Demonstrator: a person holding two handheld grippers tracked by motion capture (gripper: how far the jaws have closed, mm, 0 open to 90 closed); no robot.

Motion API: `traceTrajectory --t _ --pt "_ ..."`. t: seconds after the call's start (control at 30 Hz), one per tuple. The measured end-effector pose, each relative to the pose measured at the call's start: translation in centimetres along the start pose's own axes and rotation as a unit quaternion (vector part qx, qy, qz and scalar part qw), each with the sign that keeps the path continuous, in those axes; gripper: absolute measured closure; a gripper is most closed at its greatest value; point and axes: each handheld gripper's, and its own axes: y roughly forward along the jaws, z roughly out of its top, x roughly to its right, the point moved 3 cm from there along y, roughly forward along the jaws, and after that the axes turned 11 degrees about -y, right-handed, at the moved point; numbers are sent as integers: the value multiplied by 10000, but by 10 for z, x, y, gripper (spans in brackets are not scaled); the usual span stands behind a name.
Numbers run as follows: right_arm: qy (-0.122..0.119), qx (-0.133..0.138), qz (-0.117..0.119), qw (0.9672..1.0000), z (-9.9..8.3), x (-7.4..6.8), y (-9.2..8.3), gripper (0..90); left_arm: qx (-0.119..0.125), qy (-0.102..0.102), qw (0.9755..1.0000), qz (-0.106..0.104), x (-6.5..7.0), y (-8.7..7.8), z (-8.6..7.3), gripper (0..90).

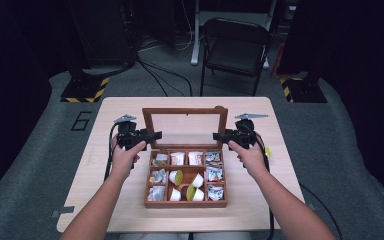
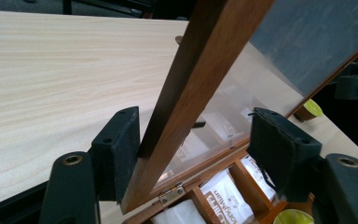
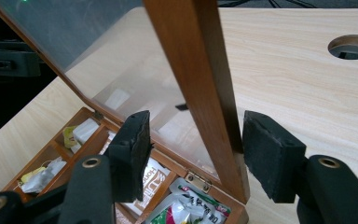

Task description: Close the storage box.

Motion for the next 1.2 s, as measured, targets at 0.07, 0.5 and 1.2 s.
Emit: traceTrajectory --t 0.07,0.5,1.2 --pt "7 10 14 10000 0 -2 -2 416 41 42 10000 -30 4 -3 0 329" --pt "-413 163 81 9990 5 -30 -35 404 74 473 9985 -248 27 -35 -6 331" --pt "-943 329 227 9947 -21 -62 -74 414 -8 1048 9943 -194 42 -68 -38 307"
